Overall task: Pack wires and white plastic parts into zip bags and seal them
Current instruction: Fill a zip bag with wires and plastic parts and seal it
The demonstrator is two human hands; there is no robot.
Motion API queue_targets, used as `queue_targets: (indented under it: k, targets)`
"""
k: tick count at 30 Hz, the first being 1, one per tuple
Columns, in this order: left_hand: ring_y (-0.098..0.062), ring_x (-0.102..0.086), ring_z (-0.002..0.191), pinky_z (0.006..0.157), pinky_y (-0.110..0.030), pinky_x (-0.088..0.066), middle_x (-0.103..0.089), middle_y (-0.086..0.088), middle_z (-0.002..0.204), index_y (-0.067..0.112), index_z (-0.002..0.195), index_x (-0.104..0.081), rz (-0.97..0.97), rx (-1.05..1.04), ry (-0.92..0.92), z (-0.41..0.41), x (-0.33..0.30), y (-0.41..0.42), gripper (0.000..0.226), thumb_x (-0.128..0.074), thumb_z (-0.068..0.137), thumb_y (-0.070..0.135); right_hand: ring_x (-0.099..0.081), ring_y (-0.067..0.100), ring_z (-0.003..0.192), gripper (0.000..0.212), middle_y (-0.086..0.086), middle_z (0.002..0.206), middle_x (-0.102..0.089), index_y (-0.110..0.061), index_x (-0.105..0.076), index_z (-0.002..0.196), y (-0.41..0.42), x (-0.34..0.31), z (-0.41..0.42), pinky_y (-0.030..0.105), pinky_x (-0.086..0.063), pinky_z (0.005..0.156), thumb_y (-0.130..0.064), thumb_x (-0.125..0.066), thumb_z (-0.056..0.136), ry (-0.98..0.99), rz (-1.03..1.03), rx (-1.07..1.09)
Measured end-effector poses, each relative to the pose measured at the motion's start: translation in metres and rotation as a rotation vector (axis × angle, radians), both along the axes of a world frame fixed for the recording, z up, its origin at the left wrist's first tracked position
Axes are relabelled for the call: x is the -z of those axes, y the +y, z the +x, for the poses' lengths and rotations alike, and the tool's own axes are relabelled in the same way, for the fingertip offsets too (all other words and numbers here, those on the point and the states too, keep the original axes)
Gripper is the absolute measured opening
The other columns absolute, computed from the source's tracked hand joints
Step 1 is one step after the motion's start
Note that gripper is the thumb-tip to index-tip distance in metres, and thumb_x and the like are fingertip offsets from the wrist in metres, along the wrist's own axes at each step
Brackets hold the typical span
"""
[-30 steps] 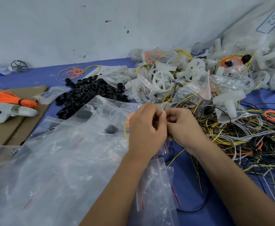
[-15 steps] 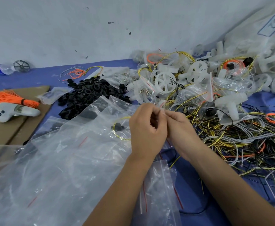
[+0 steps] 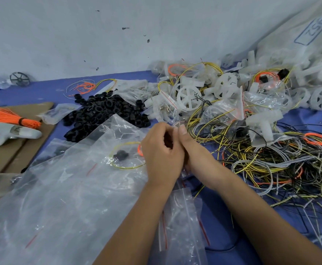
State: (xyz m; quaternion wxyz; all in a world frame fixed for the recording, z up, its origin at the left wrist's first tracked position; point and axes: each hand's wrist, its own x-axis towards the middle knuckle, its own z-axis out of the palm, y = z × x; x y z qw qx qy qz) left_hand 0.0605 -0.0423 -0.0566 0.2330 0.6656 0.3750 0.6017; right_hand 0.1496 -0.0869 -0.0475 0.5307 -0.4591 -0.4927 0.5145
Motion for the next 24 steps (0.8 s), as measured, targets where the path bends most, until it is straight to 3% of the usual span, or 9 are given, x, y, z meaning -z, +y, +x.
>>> queue_targets:
  k: [2, 4, 6, 11, 14, 16, 19, 21, 24]
  targets:
    - [-0.011, -0.049, 0.060, 0.058, -0.023, -0.035, -0.050, 0.010, 0.061, 0.020, 0.068, -0.048, -0.030, 0.025, 0.068, 0.001, 0.003, 0.000, 0.032, -0.060, 0.096, 0.029, -0.069, 0.004, 0.083, 0.055, -0.007, 0.085, -0.076, -0.026, -0.077, 0.088, 0.001, -0.003, 0.003, 0.021, -0.053, 0.070, -0.062, -0.038, 0.101, -0.173, 0.070, 0.145]
    - [-0.010, -0.044, 0.057, 0.058, -0.027, -0.035, -0.047, 0.009, 0.057, 0.025, 0.064, -0.041, -0.093, 0.056, 0.143, 0.003, 0.005, 0.002, 0.036, -0.058, 0.096, 0.029, -0.055, 0.001, 0.060, 0.055, -0.010, 0.058, -0.061, -0.021, -0.068, 0.066, 0.002, -0.002, 0.009, 0.027, -0.045, 0.057, -0.049, -0.041, 0.106, -0.396, 0.143, 0.333]
    - [-0.012, -0.043, 0.055, 0.058, -0.037, -0.040, -0.047, 0.007, 0.055, 0.023, 0.062, -0.041, -0.164, 0.098, 0.185, 0.005, 0.008, 0.005, 0.038, -0.058, 0.096, 0.025, -0.046, 0.005, 0.053, 0.052, -0.003, 0.052, -0.055, -0.015, -0.061, 0.062, 0.004, 0.000, 0.017, 0.032, -0.039, 0.055, -0.042, -0.049, 0.105, -0.623, 0.210, 0.523]
    - [-0.028, -0.055, 0.065, 0.062, -0.045, -0.042, -0.059, -0.004, 0.064, 0.016, 0.069, -0.052, -0.153, 0.133, 0.441, 0.006, 0.013, 0.008, 0.027, -0.064, 0.092, 0.021, -0.066, 0.018, 0.065, 0.030, -0.002, 0.067, -0.070, -0.013, -0.070, 0.077, 0.018, -0.015, 0.033, 0.042, -0.053, 0.067, -0.027, -0.056, 0.099, -0.704, 0.340, 0.856]
    - [-0.031, -0.057, 0.068, 0.059, -0.041, -0.041, -0.060, -0.005, 0.067, 0.020, 0.069, -0.048, -0.119, 0.157, 0.581, 0.006, 0.015, 0.006, 0.025, -0.065, 0.087, 0.021, -0.065, 0.026, 0.087, 0.014, 0.002, 0.089, -0.073, -0.018, -0.072, 0.096, 0.040, -0.037, 0.042, 0.039, -0.052, 0.078, -0.020, -0.059, 0.092, -1.028, 0.390, 0.906]
    - [-0.028, -0.055, 0.065, 0.057, -0.039, -0.040, -0.059, -0.003, 0.064, 0.020, 0.068, -0.048, -0.146, 0.166, 0.570, 0.006, 0.015, 0.007, 0.025, -0.065, 0.086, 0.020, -0.053, 0.034, 0.112, 0.036, 0.009, 0.115, -0.065, -0.016, -0.067, 0.118, 0.060, -0.046, 0.045, 0.041, -0.049, 0.085, -0.006, -0.061, 0.084, -1.313, 0.381, 0.773]
    - [-0.027, -0.055, 0.065, 0.057, -0.040, -0.042, -0.059, -0.002, 0.065, 0.017, 0.069, -0.051, -0.157, 0.175, 0.558, 0.005, 0.016, 0.008, 0.020, -0.064, 0.084, 0.018, -0.033, 0.042, 0.130, 0.069, 0.019, 0.148, -0.037, -0.018, -0.049, 0.141, 0.080, -0.050, 0.044, 0.046, -0.047, 0.088, 0.002, -0.060, 0.076, -1.626, 0.150, 0.531]
    - [-0.028, -0.055, 0.064, 0.058, -0.042, -0.043, -0.059, -0.001, 0.064, 0.017, 0.070, -0.052, -0.166, 0.185, 0.546, 0.005, 0.017, 0.007, 0.017, -0.064, 0.082, 0.017, -0.032, 0.042, 0.131, 0.061, 0.019, 0.154, -0.026, -0.019, -0.053, 0.137, 0.085, -0.046, 0.044, 0.045, -0.046, 0.085, 0.000, -0.060, 0.079, -1.695, 0.082, 0.500]
    - [-0.026, -0.054, 0.063, 0.058, -0.043, -0.044, -0.058, 0.000, 0.063, 0.017, 0.069, -0.052, -0.177, 0.187, 0.534, 0.006, 0.017, 0.008, 0.016, -0.062, 0.081, 0.018, -0.039, 0.040, 0.123, 0.044, 0.019, 0.141, -0.037, -0.015, -0.065, 0.122, 0.085, -0.041, 0.046, 0.044, -0.049, 0.078, 0.001, -0.061, 0.081, -1.591, 0.159, 0.628]
